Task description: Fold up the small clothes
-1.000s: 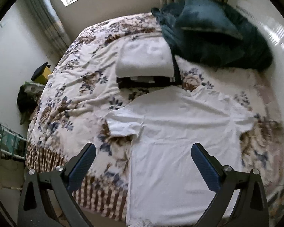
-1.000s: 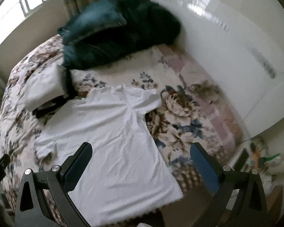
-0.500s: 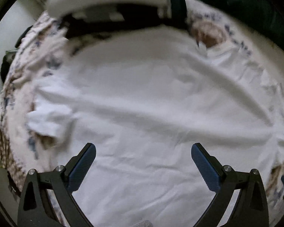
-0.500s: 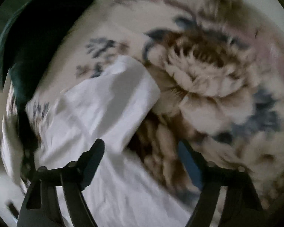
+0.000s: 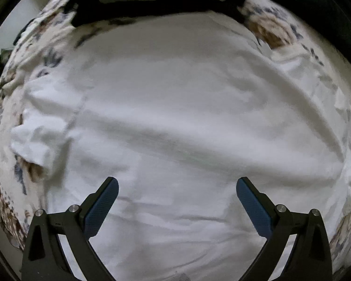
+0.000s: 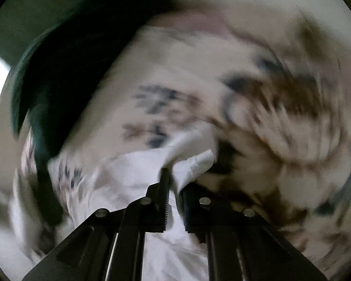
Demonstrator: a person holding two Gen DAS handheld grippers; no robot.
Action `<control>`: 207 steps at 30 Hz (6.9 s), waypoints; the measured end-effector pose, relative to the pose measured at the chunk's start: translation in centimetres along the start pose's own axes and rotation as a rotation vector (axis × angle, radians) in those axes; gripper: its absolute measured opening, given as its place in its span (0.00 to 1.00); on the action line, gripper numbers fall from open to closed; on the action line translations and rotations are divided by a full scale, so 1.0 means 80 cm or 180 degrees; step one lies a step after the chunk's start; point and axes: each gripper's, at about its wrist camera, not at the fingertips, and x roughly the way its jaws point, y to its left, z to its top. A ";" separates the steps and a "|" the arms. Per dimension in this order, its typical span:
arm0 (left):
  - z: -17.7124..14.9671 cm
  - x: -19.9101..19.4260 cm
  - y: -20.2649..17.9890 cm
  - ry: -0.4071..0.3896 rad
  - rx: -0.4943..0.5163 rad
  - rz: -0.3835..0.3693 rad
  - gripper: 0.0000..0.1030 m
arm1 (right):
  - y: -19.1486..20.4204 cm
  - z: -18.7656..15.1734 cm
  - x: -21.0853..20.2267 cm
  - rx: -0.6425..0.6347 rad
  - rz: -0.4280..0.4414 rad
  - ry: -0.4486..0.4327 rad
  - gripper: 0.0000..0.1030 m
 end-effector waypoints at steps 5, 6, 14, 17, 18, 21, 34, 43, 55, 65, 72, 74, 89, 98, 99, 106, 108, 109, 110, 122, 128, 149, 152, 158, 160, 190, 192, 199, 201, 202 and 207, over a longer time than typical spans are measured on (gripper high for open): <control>-0.002 -0.024 0.049 -0.0162 -0.0123 0.0143 1.00 | 0.161 -0.079 -0.015 -0.1851 -0.0073 -0.0280 0.09; -0.003 -0.025 0.059 -0.0160 -0.0155 0.0171 1.00 | 0.188 -0.113 -0.004 -0.2264 -0.0048 -0.0213 0.09; -0.014 -0.011 0.113 -0.0142 -0.0237 0.0305 1.00 | 0.223 -0.246 0.032 -0.3300 0.0238 0.0893 0.38; -0.019 -0.015 0.130 -0.0144 -0.0319 0.0336 1.00 | 0.199 -0.212 0.002 -0.2654 0.0531 0.0837 0.50; -0.025 -0.016 0.142 -0.0132 -0.0384 0.0333 1.00 | 0.188 -0.196 -0.004 -0.2358 0.0615 0.0801 0.55; -0.040 -0.017 0.160 -0.0087 -0.0532 0.0368 1.00 | 0.169 -0.161 0.010 -0.1750 0.0609 0.0797 0.60; -0.056 -0.021 0.190 -0.0098 -0.0660 0.0408 1.00 | 0.212 -0.237 0.087 -0.1400 -0.0239 0.0882 0.05; -0.070 -0.015 0.204 0.0012 -0.0687 0.0452 1.00 | 0.203 -0.318 0.047 -0.1962 -0.0107 0.1012 0.03; -0.065 -0.017 0.222 -0.0070 -0.0758 0.0449 1.00 | 0.170 -0.238 0.080 -0.1056 -0.0265 0.0735 0.30; -0.070 -0.005 0.240 -0.0034 -0.0873 0.0435 1.00 | 0.156 -0.277 0.082 -0.1395 -0.0408 0.0632 0.00; -0.066 -0.010 0.260 -0.0101 -0.0905 0.0486 1.00 | 0.179 -0.255 0.054 -0.1031 -0.0180 0.0801 0.13; -0.064 -0.010 0.265 -0.0137 -0.0918 0.0539 1.00 | 0.182 -0.241 0.047 -0.0886 -0.0134 0.0705 0.39; 0.032 -0.049 0.153 -0.0716 -0.0368 0.0060 1.00 | 0.163 -0.246 0.078 -0.0865 -0.0389 0.0702 0.04; 0.106 0.010 -0.047 -0.0023 0.0706 -0.1290 1.00 | 0.148 -0.248 0.084 -0.0742 -0.0202 0.0805 0.04; 0.112 0.023 -0.062 0.0065 0.0747 -0.1292 1.00 | 0.146 -0.246 0.086 -0.0719 -0.0164 0.0817 0.04; 0.126 0.051 -0.113 -0.0154 0.1165 -0.1173 0.64 | 0.137 -0.243 0.087 -0.0590 -0.0038 0.0866 0.04; 0.132 0.043 -0.105 -0.0266 0.1219 -0.1368 0.07 | 0.135 -0.243 0.086 -0.0518 -0.0009 0.0871 0.04; 0.138 0.041 -0.099 -0.0275 0.1188 -0.1413 0.07 | 0.135 -0.242 0.087 -0.0490 0.0006 0.0873 0.04; 0.142 0.039 -0.095 -0.0284 0.1177 -0.1452 0.07 | 0.134 -0.240 0.086 -0.0457 0.0021 0.0873 0.04; 0.175 0.029 -0.070 -0.0382 0.0978 -0.1382 0.03 | 0.172 -0.235 0.090 -0.0705 0.0221 0.1019 0.05; 0.164 0.016 -0.017 -0.0382 0.0704 -0.1284 0.16 | 0.165 -0.235 0.092 -0.0788 0.0494 0.1494 0.25; -0.042 0.043 0.380 -0.0239 -0.2810 -0.1568 0.88 | 0.159 -0.266 0.040 -0.1449 0.0039 0.1468 0.60; -0.010 0.030 0.360 -0.0651 -0.2548 -0.1453 0.70 | 0.158 -0.266 0.041 -0.1416 -0.0009 0.1438 0.60; 0.042 -0.007 0.316 -0.1243 -0.1967 -0.1203 0.05 | 0.147 -0.258 0.040 -0.1311 -0.0059 0.1405 0.60; 0.060 -0.032 0.275 -0.1429 -0.1449 -0.1161 0.05 | 0.138 -0.252 0.032 -0.1268 -0.0072 0.1375 0.60; 0.166 0.051 0.141 -0.0521 0.0723 -0.0609 0.85 | 0.221 -0.254 0.047 -0.0804 0.0641 0.1606 0.59; 0.171 0.054 0.146 -0.0502 0.0718 -0.0614 0.85 | 0.237 -0.270 0.049 -0.1280 0.0314 0.1659 0.58; 0.165 0.051 0.187 -0.0481 0.0607 -0.0734 0.85 | 0.169 -0.315 -0.009 -0.1816 -0.0067 0.1734 0.58; 0.157 0.046 0.198 -0.0476 0.0585 -0.0732 0.85 | 0.156 -0.316 -0.024 -0.1805 -0.0098 0.1702 0.58; 0.150 0.040 0.204 -0.0505 0.0563 -0.0734 0.85 | 0.150 -0.312 -0.031 -0.1732 -0.0081 0.1721 0.58; 0.084 -0.023 0.213 -0.0774 0.0600 -0.0711 0.94 | 0.118 -0.268 -0.092 -0.1339 -0.0074 0.1594 0.63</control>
